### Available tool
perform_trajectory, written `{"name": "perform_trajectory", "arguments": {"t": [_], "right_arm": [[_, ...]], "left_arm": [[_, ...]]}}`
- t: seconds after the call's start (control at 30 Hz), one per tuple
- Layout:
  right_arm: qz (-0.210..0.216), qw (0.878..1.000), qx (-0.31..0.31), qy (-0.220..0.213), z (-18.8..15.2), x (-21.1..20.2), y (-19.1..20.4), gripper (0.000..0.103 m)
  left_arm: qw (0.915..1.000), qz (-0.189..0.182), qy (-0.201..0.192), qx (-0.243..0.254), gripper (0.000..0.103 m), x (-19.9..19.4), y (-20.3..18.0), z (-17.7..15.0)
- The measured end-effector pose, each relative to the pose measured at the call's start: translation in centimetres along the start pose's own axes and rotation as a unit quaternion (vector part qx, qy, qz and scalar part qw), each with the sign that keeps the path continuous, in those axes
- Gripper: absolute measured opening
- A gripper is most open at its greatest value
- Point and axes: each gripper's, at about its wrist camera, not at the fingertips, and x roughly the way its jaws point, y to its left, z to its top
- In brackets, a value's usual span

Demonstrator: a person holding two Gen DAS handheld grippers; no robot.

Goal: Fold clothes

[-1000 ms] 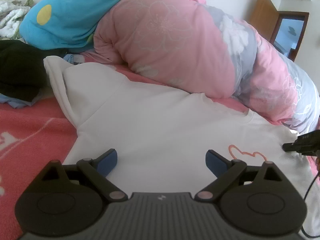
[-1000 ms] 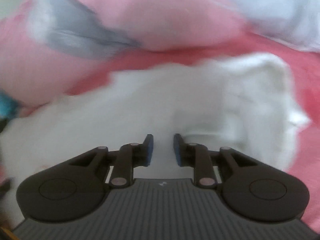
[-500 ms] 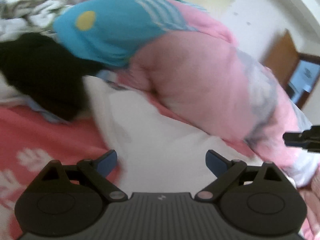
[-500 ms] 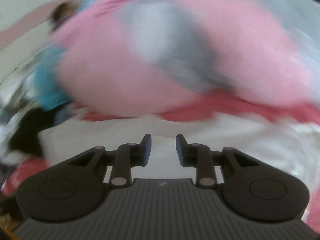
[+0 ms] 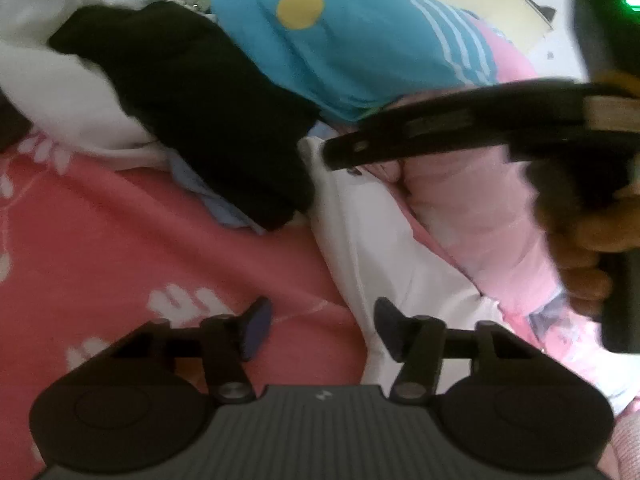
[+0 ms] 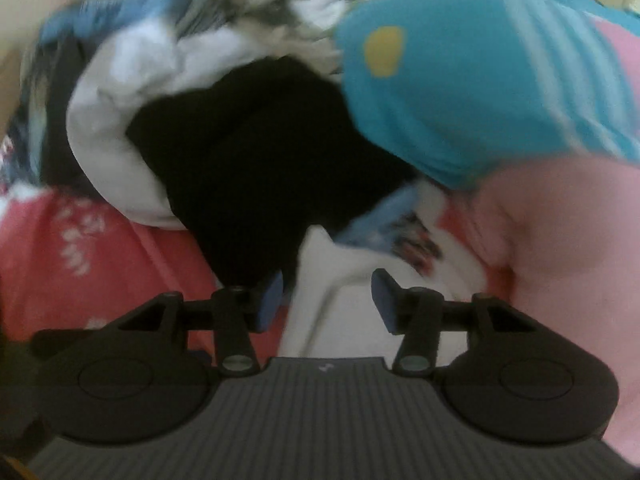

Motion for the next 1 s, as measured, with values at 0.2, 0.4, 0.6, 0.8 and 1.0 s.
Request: {"name": "perform_trajectory", "arguments": {"t": [0.2,0.4,0.6,0.8,1.0], "right_arm": [[-0.028,0.998,-0.026,0.043,-0.2,4.5,0.0,0.035],[-0.041,0.994,0.091,-0.053,-3.1,1.0,-1.7,0.003],[-0.055,0.950,0.262,-0.159,-10.8,-7.2,-3.7,0.003],[-0.058,0.890,0.427,-0.151,-23.1,-9.1,-3.3,0.005],[-0.092,0.884,0.441,-0.129,-27.4,-9.9,-2.6,0.010]], "left_arm": [[1.0000,0.001,-0.005,0.001,0.039,-0.1,0.2,0.1],[0.9997,-0.010,-0.023,0.005,0.034,0.0,-0.5,0.0],[0.9983,-0.035,-0.002,0.047,0.034,0.8,-2.4,-1.0],[0.9933,-0.049,0.034,0.100,0.034,2.0,-4.4,-3.2],[0.9914,-0.042,0.045,0.116,0.035,1.8,-4.7,-4.4]]}}
